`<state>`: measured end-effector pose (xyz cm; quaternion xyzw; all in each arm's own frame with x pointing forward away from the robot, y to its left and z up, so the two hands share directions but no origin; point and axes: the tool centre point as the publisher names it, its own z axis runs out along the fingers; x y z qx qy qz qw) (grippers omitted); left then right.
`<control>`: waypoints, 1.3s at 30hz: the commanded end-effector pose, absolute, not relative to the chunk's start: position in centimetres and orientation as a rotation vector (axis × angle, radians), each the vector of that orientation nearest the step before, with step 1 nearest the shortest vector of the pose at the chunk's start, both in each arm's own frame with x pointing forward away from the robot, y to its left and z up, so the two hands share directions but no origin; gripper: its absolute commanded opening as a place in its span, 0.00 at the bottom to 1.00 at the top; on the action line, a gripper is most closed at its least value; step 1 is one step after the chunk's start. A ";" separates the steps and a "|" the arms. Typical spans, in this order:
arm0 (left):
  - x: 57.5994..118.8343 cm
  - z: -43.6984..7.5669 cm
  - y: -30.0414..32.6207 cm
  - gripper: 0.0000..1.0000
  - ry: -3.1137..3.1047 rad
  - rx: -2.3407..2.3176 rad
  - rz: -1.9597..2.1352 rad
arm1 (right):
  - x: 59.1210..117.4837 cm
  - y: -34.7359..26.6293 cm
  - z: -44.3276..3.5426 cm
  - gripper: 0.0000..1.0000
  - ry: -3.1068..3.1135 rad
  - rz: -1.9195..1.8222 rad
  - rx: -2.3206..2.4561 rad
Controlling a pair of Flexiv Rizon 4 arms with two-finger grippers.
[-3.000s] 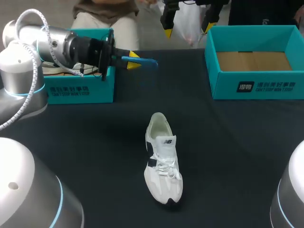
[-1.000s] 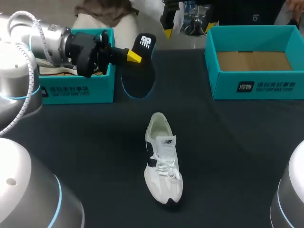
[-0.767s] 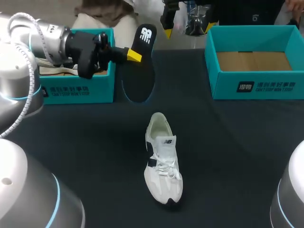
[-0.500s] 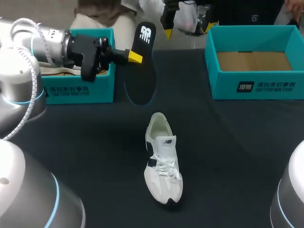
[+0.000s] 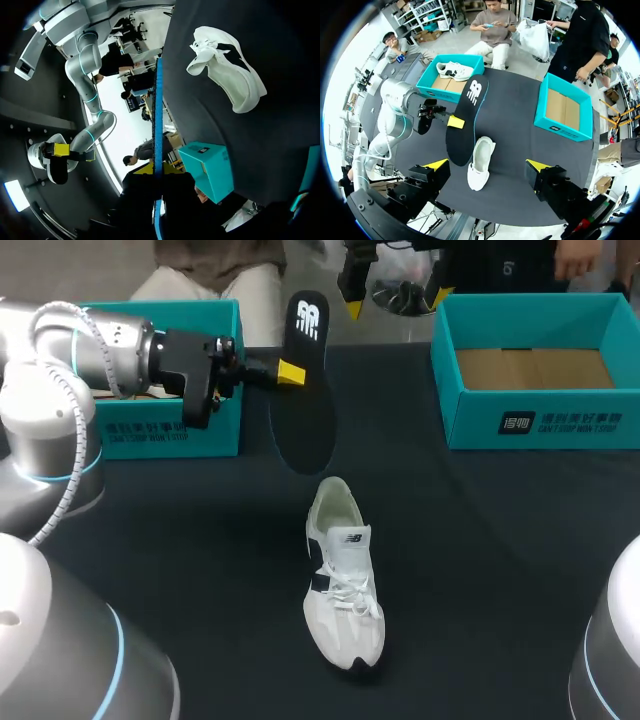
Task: Take the shoe out of the shoebox, open the shoe tongue, remove and reinsert the insole, then place the shoe into the shoebox
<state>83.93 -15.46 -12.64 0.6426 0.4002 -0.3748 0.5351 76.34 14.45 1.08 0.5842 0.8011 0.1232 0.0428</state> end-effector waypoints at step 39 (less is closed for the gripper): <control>83.6 -12.5 -15.4 0.00 0.975 1.518 -0.878 | 76.5 13.9 0.5 1.00 2.550 0.662 1.825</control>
